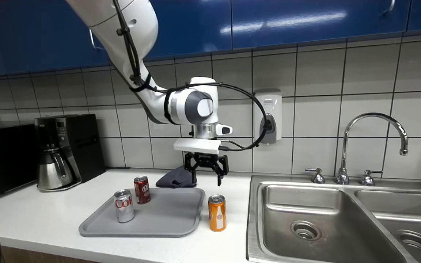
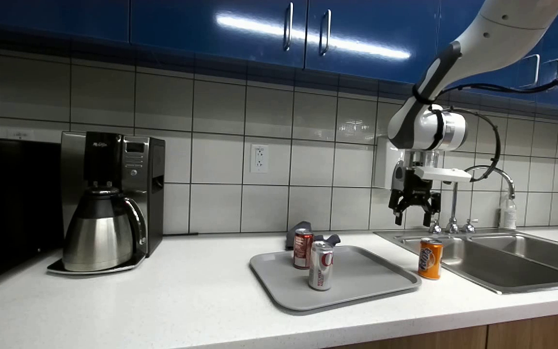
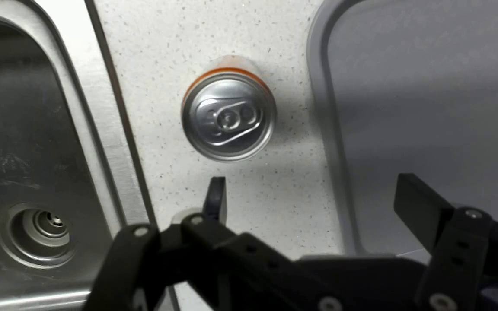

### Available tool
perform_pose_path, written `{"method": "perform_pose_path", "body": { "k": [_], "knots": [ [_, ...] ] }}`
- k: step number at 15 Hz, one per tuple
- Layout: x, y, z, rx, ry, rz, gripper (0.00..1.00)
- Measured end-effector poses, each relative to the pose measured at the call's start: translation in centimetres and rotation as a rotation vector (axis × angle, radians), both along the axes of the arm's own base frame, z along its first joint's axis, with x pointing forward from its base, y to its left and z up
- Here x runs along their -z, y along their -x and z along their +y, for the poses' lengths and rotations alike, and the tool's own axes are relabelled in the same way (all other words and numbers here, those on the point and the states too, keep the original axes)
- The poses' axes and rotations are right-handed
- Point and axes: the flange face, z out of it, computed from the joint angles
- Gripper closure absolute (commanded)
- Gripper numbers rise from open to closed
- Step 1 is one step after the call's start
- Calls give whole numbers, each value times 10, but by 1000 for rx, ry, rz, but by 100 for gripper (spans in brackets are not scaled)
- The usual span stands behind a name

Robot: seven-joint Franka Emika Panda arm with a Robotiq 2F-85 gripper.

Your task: Remove the cans from the tray.

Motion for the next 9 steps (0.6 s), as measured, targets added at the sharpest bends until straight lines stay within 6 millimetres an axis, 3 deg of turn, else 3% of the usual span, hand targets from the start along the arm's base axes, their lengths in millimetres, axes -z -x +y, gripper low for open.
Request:
{"method": "perform_pose_path", "body": {
  "k": [9],
  "knots": [
    [4,-4,83,-147,-17,14,0]
  ]
}}
